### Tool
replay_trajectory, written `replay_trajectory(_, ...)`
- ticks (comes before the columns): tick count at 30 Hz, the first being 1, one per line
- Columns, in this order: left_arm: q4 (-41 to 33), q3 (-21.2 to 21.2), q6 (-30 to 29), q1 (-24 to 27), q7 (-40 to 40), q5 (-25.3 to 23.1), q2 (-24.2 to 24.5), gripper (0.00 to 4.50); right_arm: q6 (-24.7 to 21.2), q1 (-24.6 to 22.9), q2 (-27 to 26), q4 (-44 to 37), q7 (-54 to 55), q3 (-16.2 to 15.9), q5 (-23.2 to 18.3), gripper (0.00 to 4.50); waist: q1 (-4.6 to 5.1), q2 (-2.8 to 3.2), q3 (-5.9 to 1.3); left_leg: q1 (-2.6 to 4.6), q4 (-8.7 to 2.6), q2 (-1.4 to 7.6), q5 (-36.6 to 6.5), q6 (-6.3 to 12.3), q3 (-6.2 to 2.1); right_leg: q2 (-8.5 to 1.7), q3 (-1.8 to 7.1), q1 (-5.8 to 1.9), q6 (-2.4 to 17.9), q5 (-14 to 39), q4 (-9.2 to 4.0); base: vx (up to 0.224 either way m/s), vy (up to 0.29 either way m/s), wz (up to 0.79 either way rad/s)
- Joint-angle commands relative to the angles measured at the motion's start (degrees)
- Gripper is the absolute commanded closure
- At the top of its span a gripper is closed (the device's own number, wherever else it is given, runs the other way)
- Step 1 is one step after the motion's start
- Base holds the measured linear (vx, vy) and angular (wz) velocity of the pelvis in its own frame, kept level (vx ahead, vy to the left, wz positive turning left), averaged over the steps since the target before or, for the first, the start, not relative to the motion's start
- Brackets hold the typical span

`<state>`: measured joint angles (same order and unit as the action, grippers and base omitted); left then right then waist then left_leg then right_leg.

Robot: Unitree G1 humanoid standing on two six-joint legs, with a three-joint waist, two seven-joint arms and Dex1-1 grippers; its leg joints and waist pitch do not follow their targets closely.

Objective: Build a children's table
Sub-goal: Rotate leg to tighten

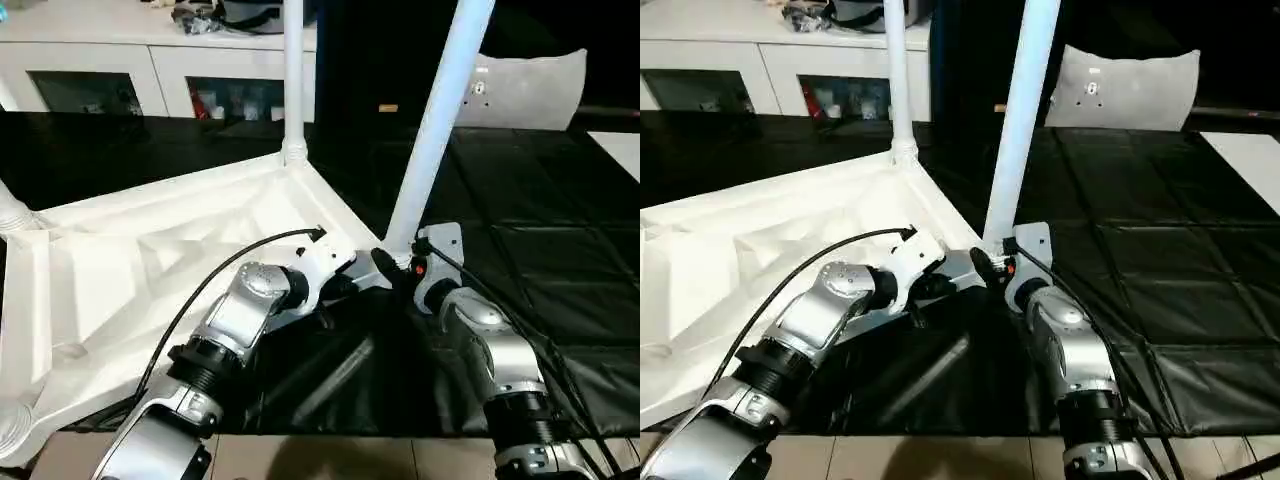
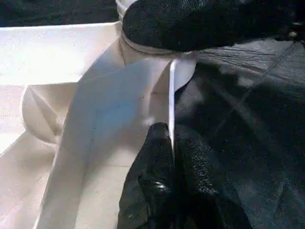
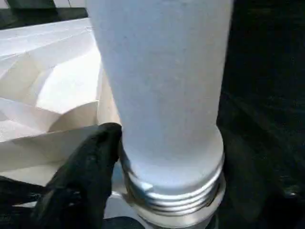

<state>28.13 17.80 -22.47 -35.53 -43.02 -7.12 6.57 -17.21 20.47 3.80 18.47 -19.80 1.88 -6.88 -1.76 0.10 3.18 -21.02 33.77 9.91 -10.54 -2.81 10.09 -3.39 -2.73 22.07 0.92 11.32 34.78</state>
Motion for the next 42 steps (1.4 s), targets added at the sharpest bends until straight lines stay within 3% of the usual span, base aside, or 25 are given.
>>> replay_trajectory(1,-2.03,0.72,0.98,-1.86,0.77,-0.61,-0.34,4.5,-0.97,-1.66,-2.18,-0.45,-5.09,-5.07,-0.99,0.86,-0.17,0.16,-3.4,0.45,-4.13,3.09,-11.82,1.96,-1.27,-4.74,2.79,-2.17,11.25,11.82,-4.9,0.0,0.0,0.0)
replay_trajectory(9,-1.86,2.18,4.66,-0.17,-4.86,-0.42,4.77,4.5,3.38,-4.51,5.37,-5.44,-14.43,-4.56,-3.19,0.23,-0.1,0.04,-3.41,0.21,-4.04,3.09,-12.35,2.6,-1.2,-4.76,2.79,-2.52,11.79,11.76,-4.91,0.0,0.0,0.0)
replay_trajectory(11,-1.65,2.85,8.38,0.89,-9.99,0.14,8.17,4.5,5.35,-5.18,10.56,-7.6,-20.91,-4.17,-4.12,0.06,-0.09,-0.11,-3.59,-0.02,-3.88,3.06,-10.94,3.4,-1.19,-4.78,2.76,-2.74,11.91,9.87,-4.64,0.0,0.0,0.0)
replay_trajectory(14,-2.77,3.83,11.75,1.86,-16.29,1.62,10.82,4.5,7.43,-4.7,13.98,-7.82,-24.74,-4.05,-3.54,0.06,-0.4,-0.29,-3.49,0.29,-3.8,3.24,-10.47,4.05,-1.08,-4.85,2.74,-2.35,12.54,9.97,-4.66,0.0,0.0,0.0)
replay_trajectory(16,-3.91,4.81,13.36,2.45,-20.03,2.45,12.54,4.5,7.85,-4.64,16.57,-8.09,-29.6,-5.32,-3.47,0.06,-0.55,-0.17,-3.51,0.28,-3.85,3.4,-10.4,4.09,-1.12,-4.8,2.74,-2.48,12.96,9.48,-4.37,0.0,0.0,0.0)
replay_trajectory(18,-4.3,5.45,14.94,2.67,-22.21,2.87,13.46,4.5,8.48,-4.5,18.38,-7.84,-32.95,-6.41,-3.32,0.06,-0.78,-0.19,-3.38,0.73,-3.77,3.47,-11.42,4.14,-0.83,-4.71,2.83,-1.98,13.42,9.8,-4.54,0.0,0.0,0.0)
replay_trajectory(21,-5.28,7.34,17.42,3.07,-26.74,3.09,15.76,4.5,8.88,-3.22,21.26,-6.63,-38.92,-8.85,-3.78,0.06,-1.33,-0.27,-3.4,0.57,-3.88,3.55,-11.28,4.04,-1.01,-4.94,2.76,-2.24,13.2,10.62,-4.37,0.0,0.0,0.0)
replay_trajectory(23,-5.39,8.15,18.89,3.08,-28.86,3.17,16.68,4.5,9.17,-2.32,22.61,-5.47,-42.56,-10.51,-3.76,0.06,-1.55,-0.66,-3.41,0.68,-3.79,3.56,-11.03,3.97,-0.81,-4.93,2.82,-2.13,13.35,10.68,-4.38,0.0,0.0,0.0)
replay_trajectory(26,-5.03,8.49,20.68,2.93,-30.5,3.05,17.35,4.5,9.59,-1.52,23.56,-4.4,-45.77,-12.23,-3.56,0.06,-1.69,-0.46,-3.35,0.66,-3.81,3.6,-11.03,3.8,-0.84,-4.95,2.79,-2.12,13.43,10.93,-4.3,0.0,0.0,0.0)
replay_trajectory(27,-4.83,8.6,21.22,2.8,-30.86,2.96,17.53,4.5,9.4,-1.28,23.72,-4.05,-46.6,-12.61,-3.55,0.22,-1.69,-0.87,-3.37,0.68,-3.78,3.6,-11.06,3.83,-0.76,-4.92,2.8,-2.13,13.35,10.98,-4.31,0.0,0.0,0.0)
replay_trajectory(29,-4.5,8.93,22.02,2.51,-31.54,2.65,17.92,4.5,9.27,-0.67,23.8,-3.1,-47.78,-13.16,-3.33,0.41,-1.78,-0.79,-3.46,0.51,-3.74,3.55,-10.11,3.91,-0.87,-5.0,2.74,-2.25,13.33,10.57,-4.08,0.0,0.0,0.0)
replay_trajectory(30,-4.4,9.01,22.24,2.39,-31.87,2.6,18.07,4.5,8.89,-0.35,23.93,-2.69,-48.43,-13.49,-3.32,0.5,-1.76,-1.04,-3.45,0.55,-3.75,3.59,-10.15,3.89,-0.85,-4.98,2.7,-2.21,13.29,10.71,-4.12,0.0,0.0,0.0)
replay_trajectory(42,-5.01,9.24,23.12,3.04,-33.76,3.2,19.08,4.5,7.82,0.51,24.68,-1.63,-52.34,-14.31,-4.97,1.51,-1.89,-1.07,-3.58,0.53,-3.59,3.53,-9.38,3.91,-0.82,-4.91,2.63,-2.28,13.52,10.01,-3.86,0.0,0.0,0.0)
